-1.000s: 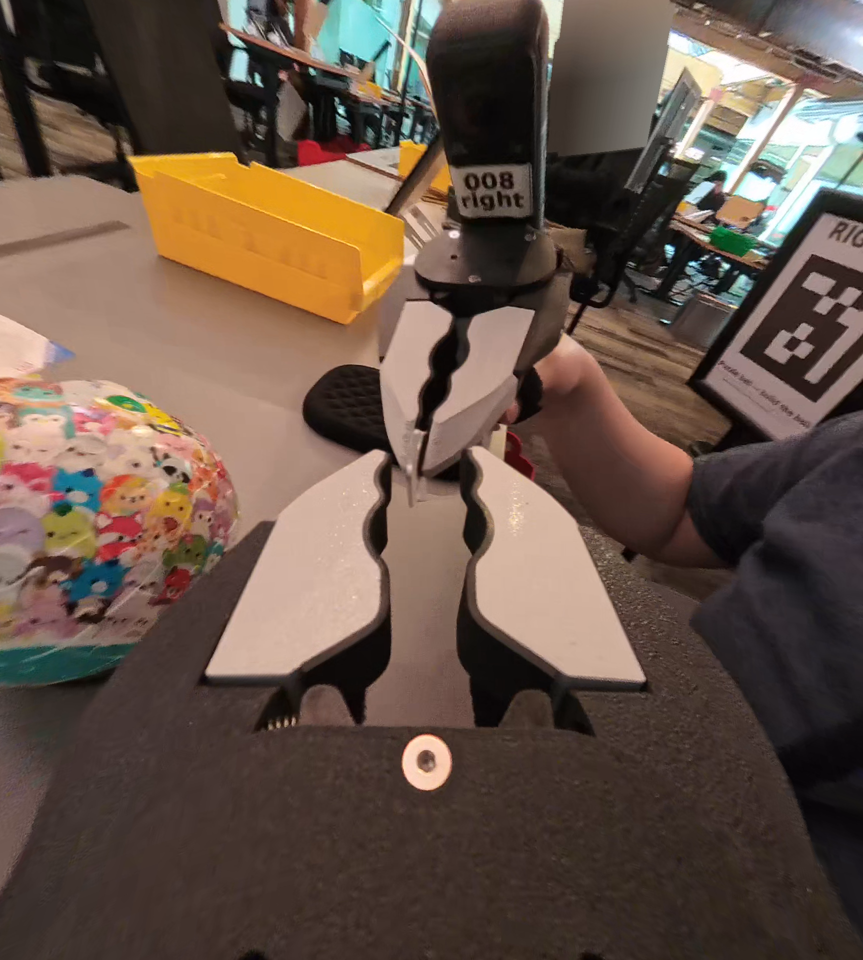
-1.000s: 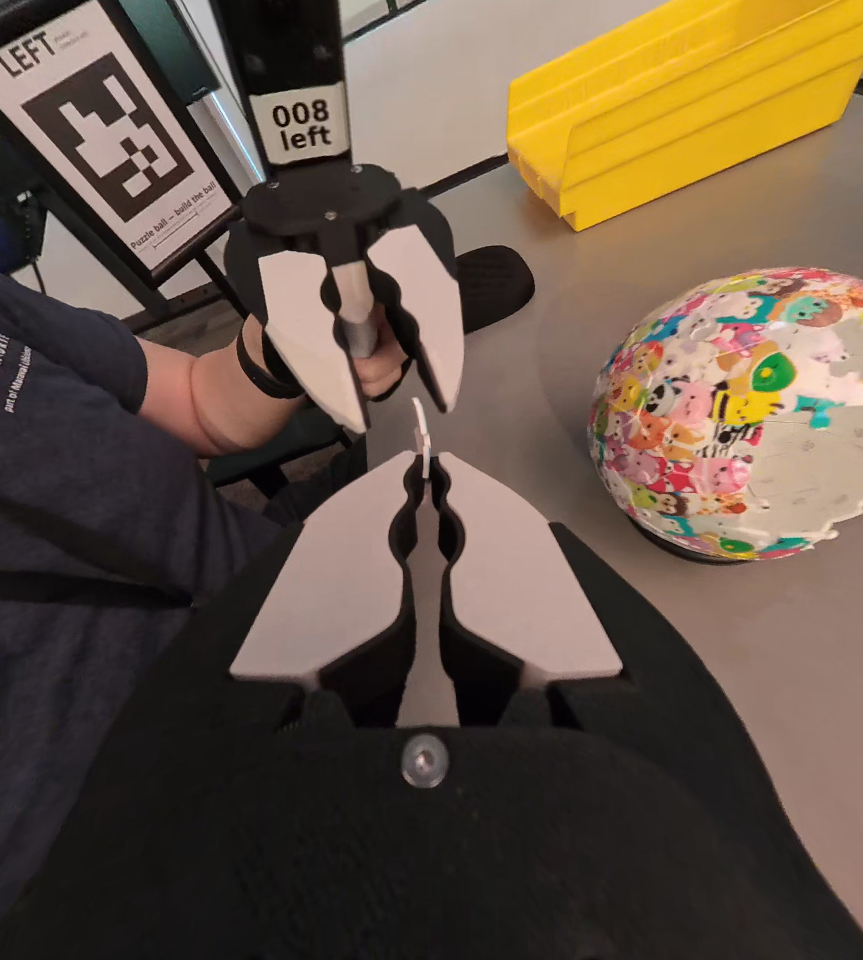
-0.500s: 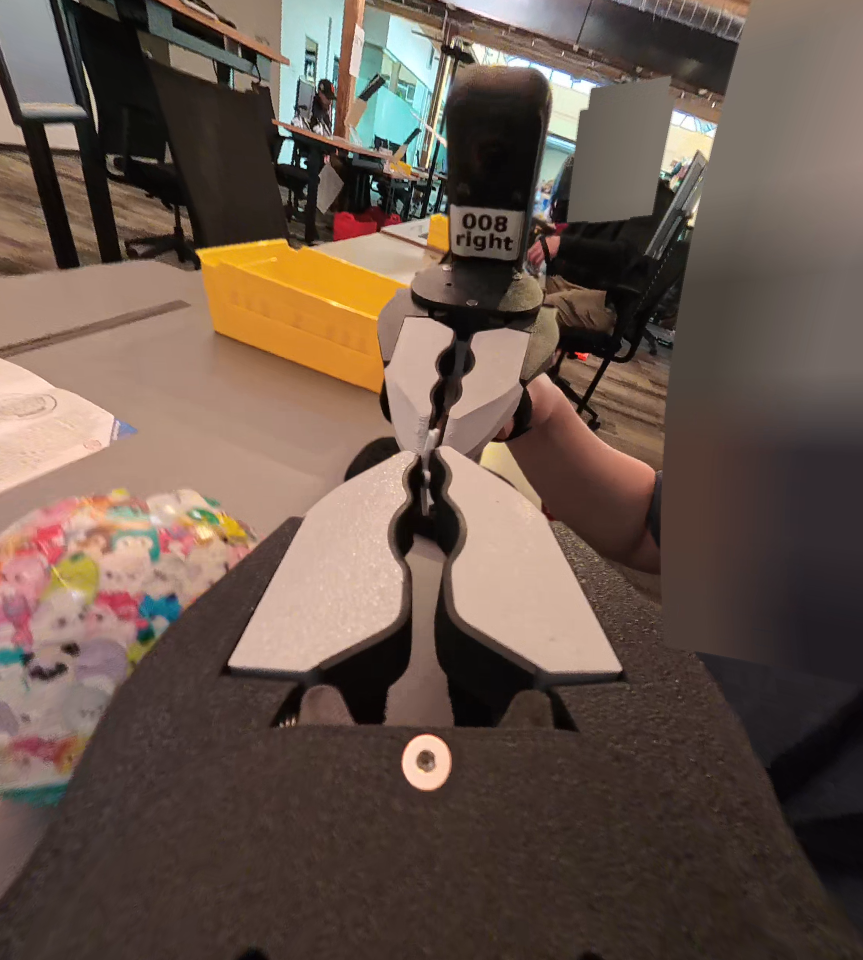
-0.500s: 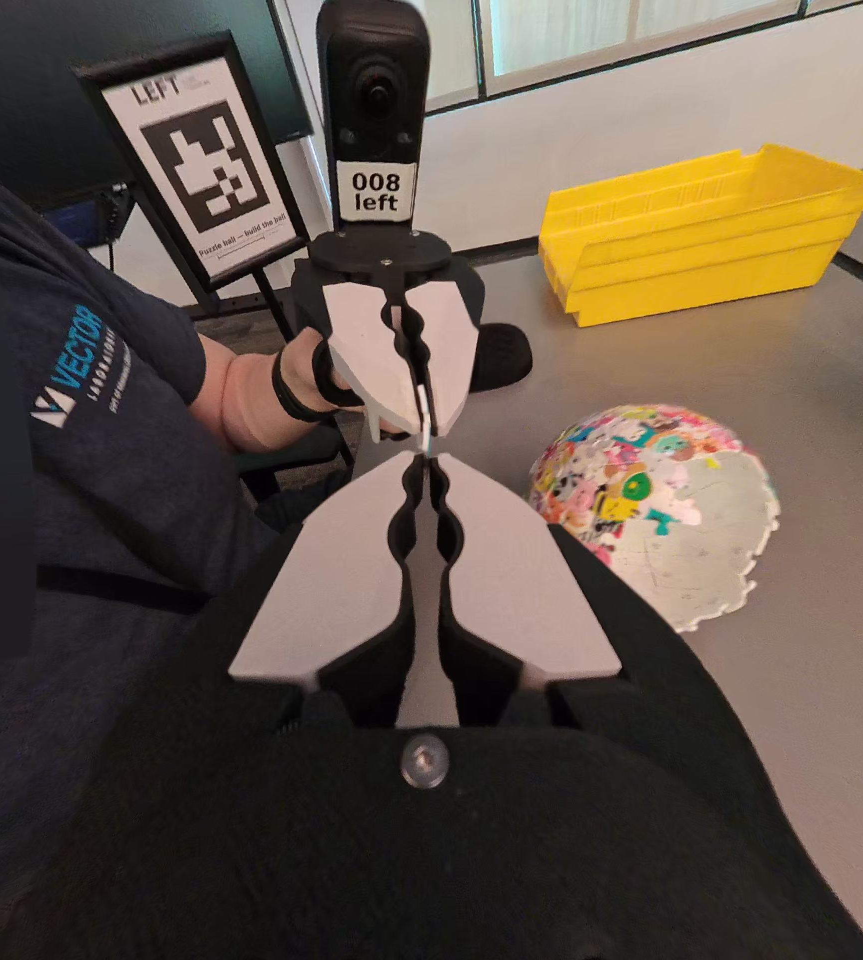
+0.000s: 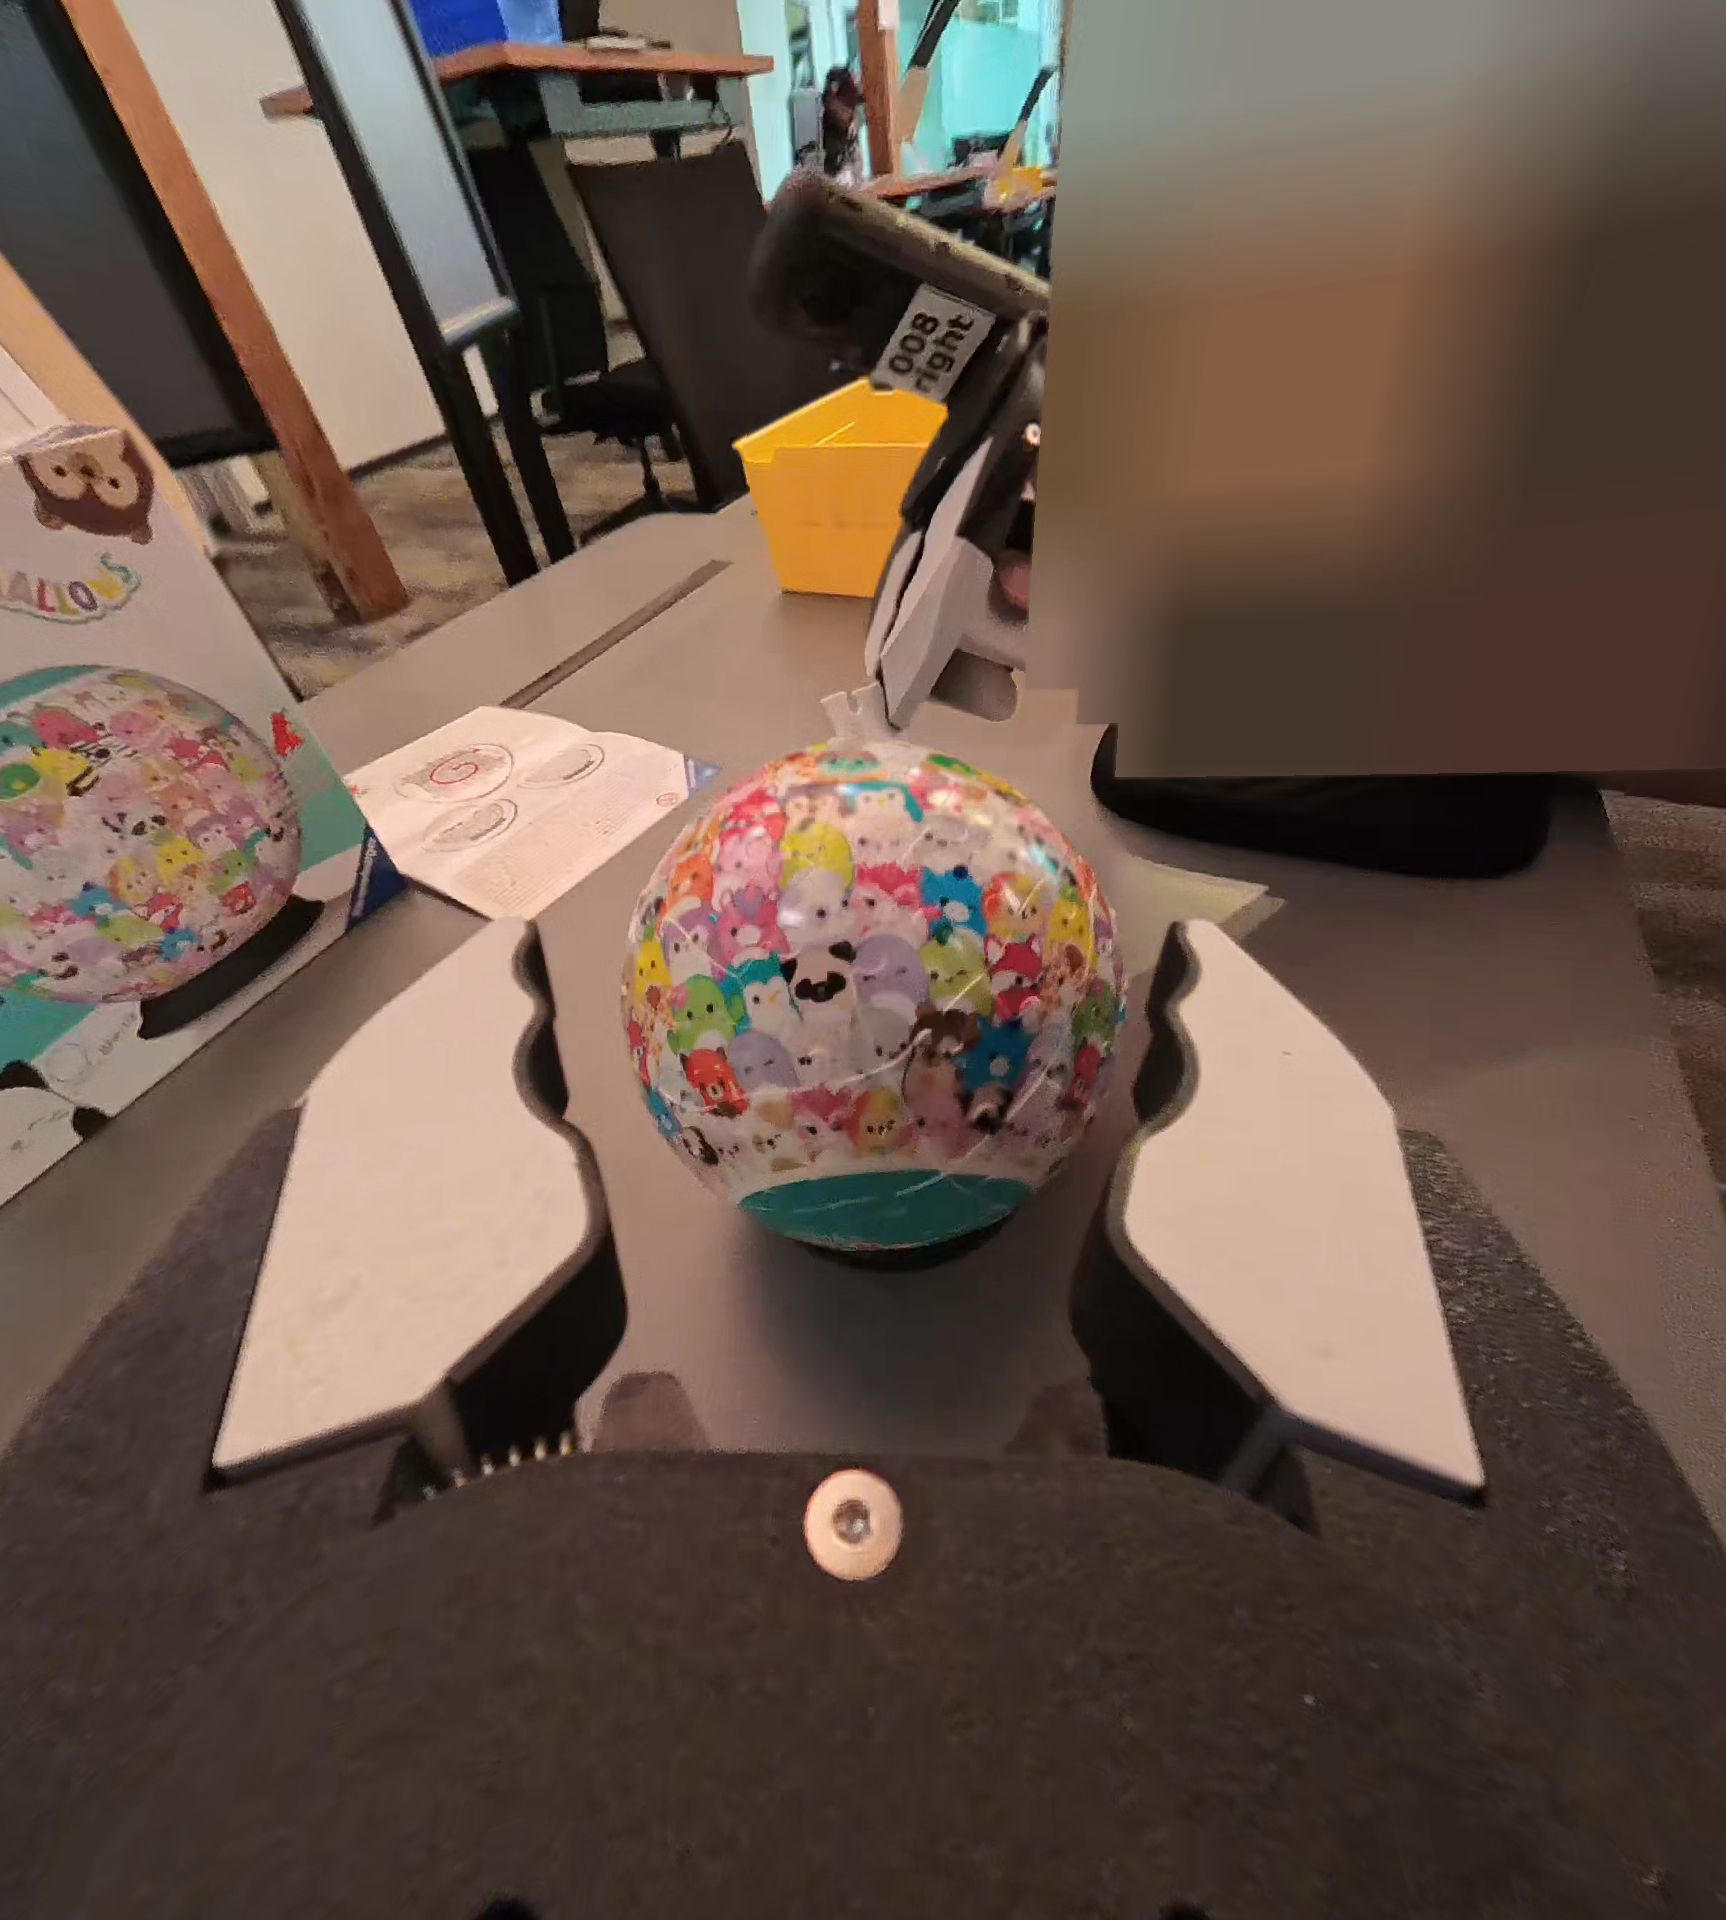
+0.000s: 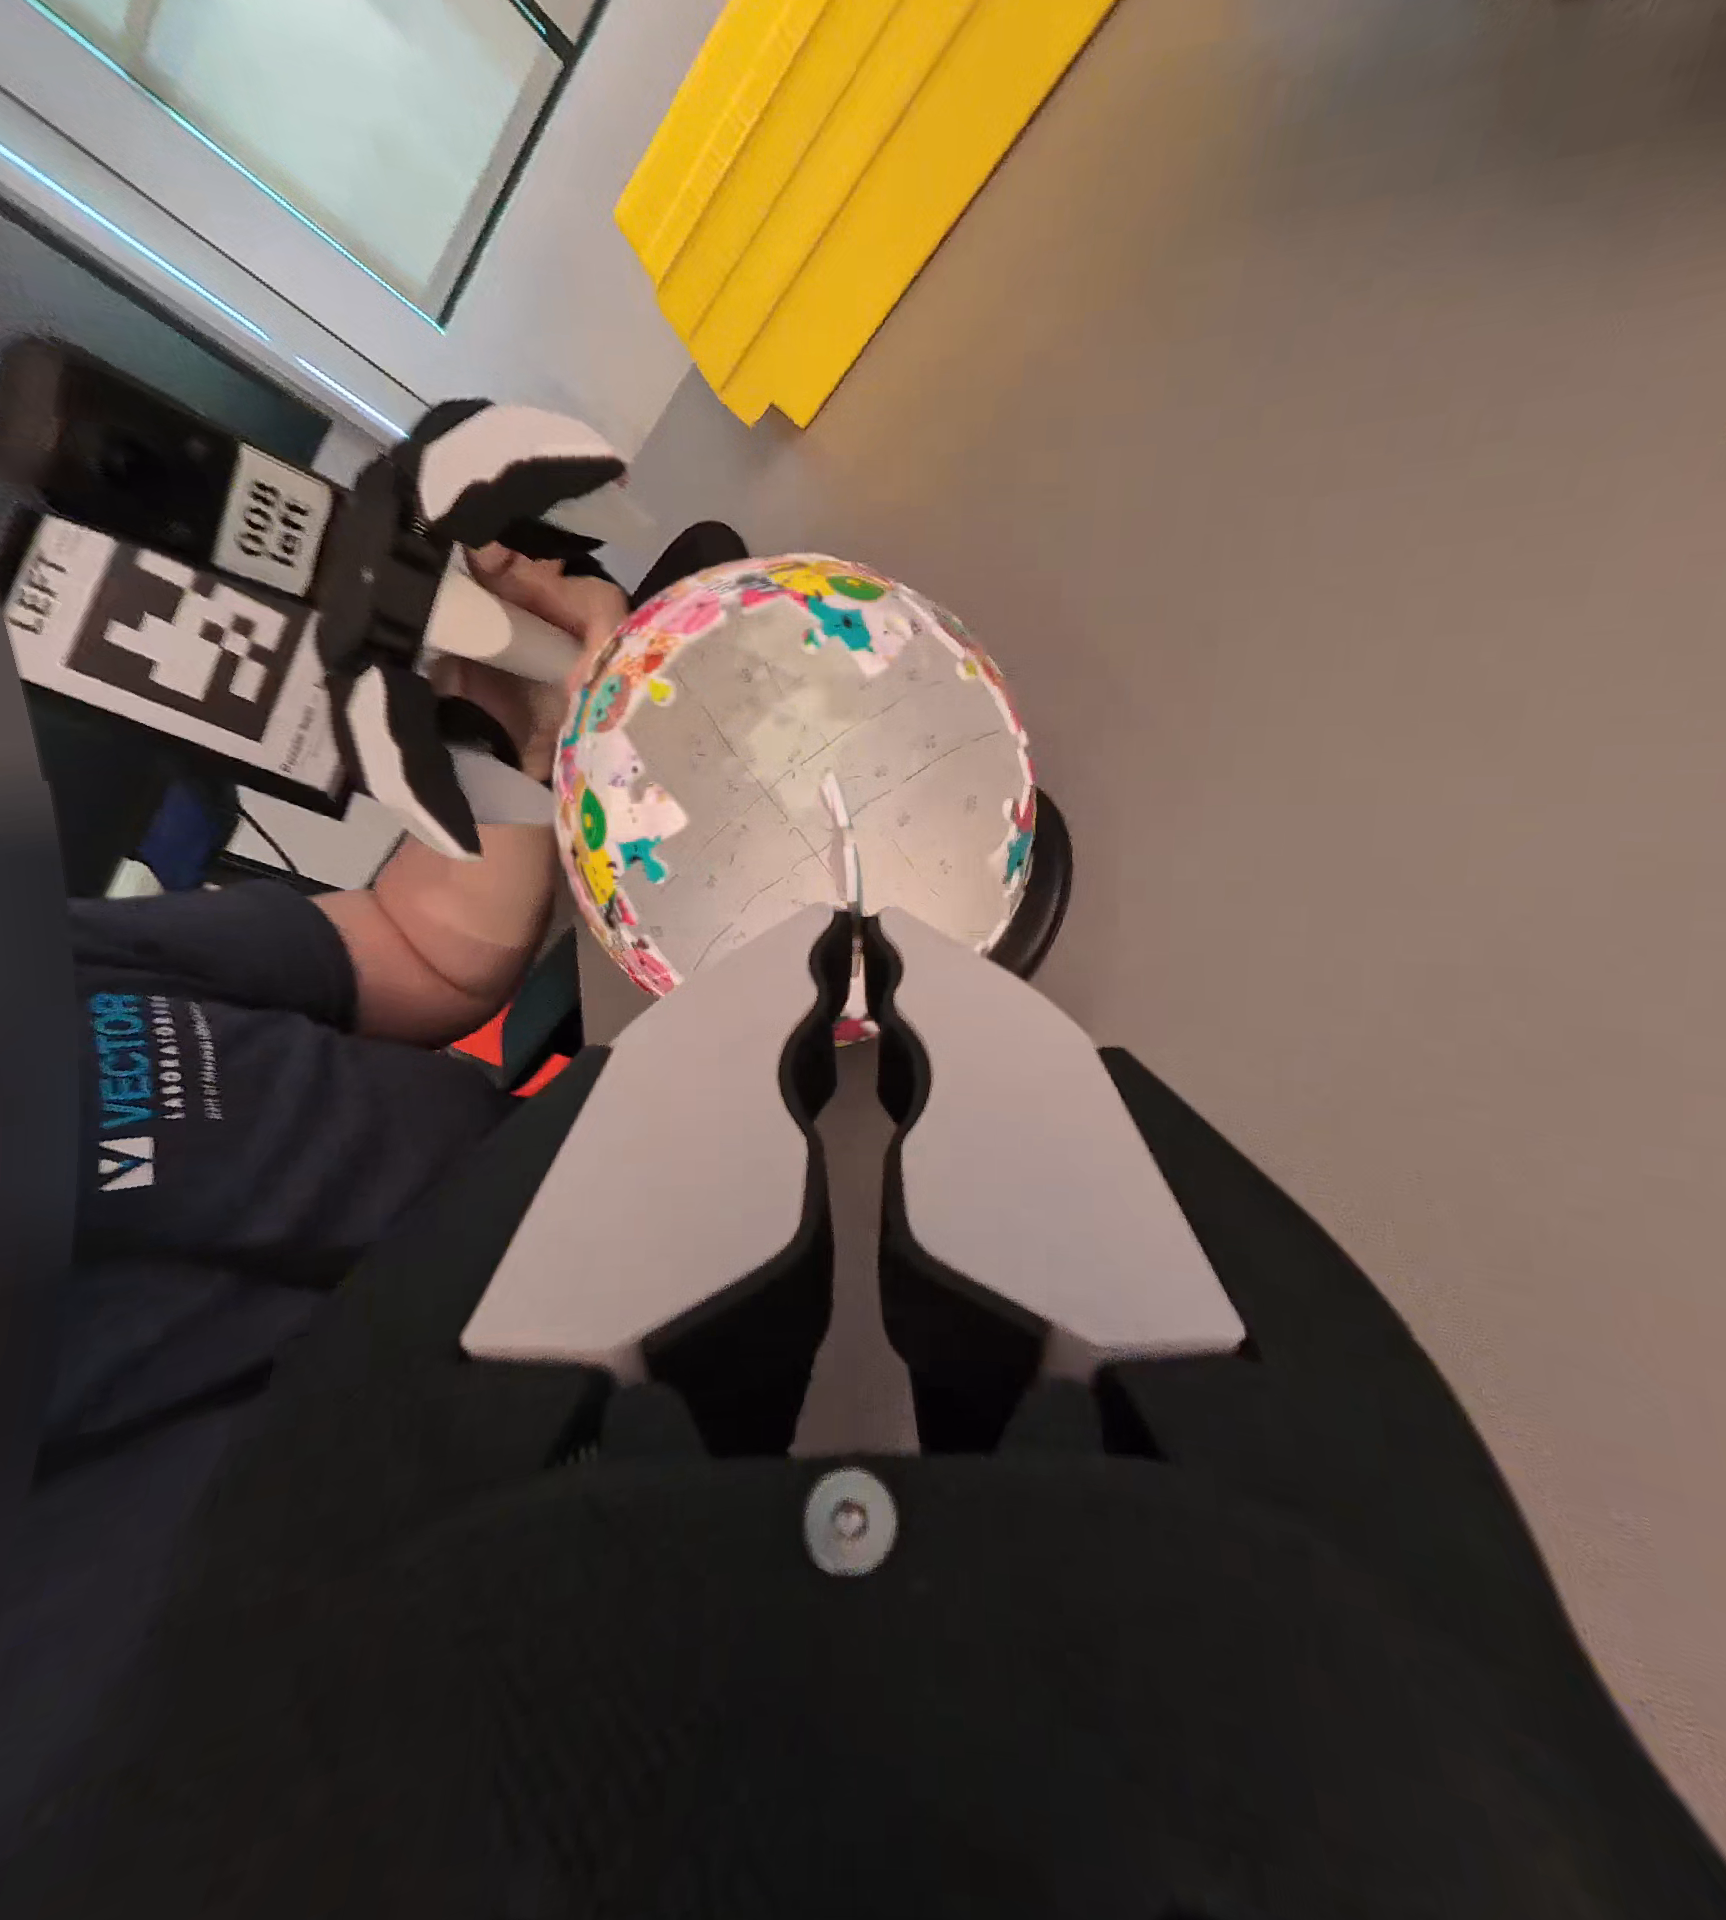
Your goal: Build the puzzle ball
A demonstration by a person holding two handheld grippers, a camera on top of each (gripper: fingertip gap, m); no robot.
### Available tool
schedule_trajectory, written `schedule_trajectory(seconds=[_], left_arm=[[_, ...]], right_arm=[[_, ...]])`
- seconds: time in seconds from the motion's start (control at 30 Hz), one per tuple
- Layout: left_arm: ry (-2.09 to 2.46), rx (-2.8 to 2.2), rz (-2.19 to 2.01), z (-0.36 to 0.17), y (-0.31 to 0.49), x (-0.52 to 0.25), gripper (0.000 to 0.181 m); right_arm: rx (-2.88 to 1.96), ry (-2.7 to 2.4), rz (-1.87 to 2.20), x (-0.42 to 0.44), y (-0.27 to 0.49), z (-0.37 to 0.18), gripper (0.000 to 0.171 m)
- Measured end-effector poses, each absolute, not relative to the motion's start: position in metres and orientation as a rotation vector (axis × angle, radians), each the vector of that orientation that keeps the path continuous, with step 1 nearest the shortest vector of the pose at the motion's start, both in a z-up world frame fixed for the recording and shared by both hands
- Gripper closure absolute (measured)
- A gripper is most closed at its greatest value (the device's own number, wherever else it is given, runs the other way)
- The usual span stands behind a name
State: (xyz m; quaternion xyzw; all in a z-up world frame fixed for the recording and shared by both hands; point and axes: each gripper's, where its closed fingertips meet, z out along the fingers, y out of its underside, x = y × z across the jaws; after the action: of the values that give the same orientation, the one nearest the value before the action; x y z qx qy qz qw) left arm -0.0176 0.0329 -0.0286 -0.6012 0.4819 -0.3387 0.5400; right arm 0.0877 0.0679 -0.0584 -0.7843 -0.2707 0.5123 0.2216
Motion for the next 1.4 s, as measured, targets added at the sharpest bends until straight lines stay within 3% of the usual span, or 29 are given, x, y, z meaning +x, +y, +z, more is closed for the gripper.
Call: schedule_trajectory(seconds=[0.2,0.4,0.53,0.73,1.4], left_arm=[[1.319,-1.432,-0.732,-0.066,0.042,-0.009,0.048],[1.340,-1.433,-0.780,-0.072,0.047,0.001,0.040],[1.373,-1.425,-0.744,-0.079,0.048,0.008,0.039],[1.385,-1.395,-0.723,-0.080,0.046,0.013,0.054],[1.370,-1.465,-0.503,-0.081,0.045,0.016,0.056]], right_arm=[[-2.270,-0.620,1.391,0.085,0.069,-0.076,0.168],[-2.367,-0.608,1.327,0.081,0.063,-0.090,0.168],[-2.404,-0.596,1.298,0.083,0.062,-0.091,0.168],[-2.466,-0.578,1.296,0.081,0.066,-0.095,0.168],[-2.571,-0.572,1.135,0.077,0.071,-0.110,0.168]])
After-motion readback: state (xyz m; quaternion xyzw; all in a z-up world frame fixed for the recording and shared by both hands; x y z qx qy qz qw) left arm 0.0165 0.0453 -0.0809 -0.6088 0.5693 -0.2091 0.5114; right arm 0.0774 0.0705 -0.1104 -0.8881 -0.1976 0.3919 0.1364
